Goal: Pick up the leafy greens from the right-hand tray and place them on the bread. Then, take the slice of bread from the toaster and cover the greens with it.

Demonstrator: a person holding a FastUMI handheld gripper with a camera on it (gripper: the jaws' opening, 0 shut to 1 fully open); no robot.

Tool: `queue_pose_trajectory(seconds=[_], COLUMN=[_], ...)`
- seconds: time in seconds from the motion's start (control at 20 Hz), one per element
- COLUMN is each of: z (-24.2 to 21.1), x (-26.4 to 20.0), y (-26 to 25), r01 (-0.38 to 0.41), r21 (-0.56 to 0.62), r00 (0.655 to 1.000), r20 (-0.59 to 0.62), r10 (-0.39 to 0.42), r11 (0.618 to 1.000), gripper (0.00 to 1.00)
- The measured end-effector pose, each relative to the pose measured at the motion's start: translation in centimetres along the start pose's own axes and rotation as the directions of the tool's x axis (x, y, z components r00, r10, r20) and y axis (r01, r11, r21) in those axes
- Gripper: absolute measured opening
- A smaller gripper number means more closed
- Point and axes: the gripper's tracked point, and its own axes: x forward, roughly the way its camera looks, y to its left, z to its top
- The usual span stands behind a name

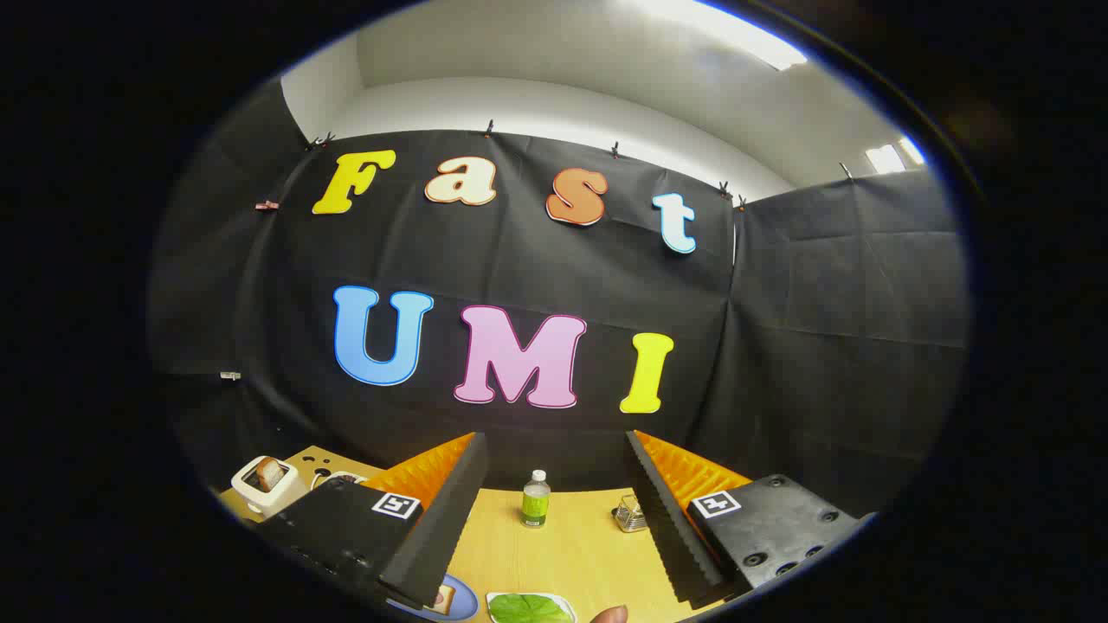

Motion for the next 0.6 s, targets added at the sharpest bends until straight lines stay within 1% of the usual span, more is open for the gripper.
queue_pose_trajectory(seconds=[0.15,0.6], z=[-0.7,0.0], x=[0.2,-0.9], y=[0.2,0.4], r01=[-0.006,-0.022], r21=[0.021,-0.045], r00=[1.000,1.000], r20=[-0.017,0.013], r10=[0.006,0.022], r11=[1.000,0.999], gripper=[0.98,0.98])
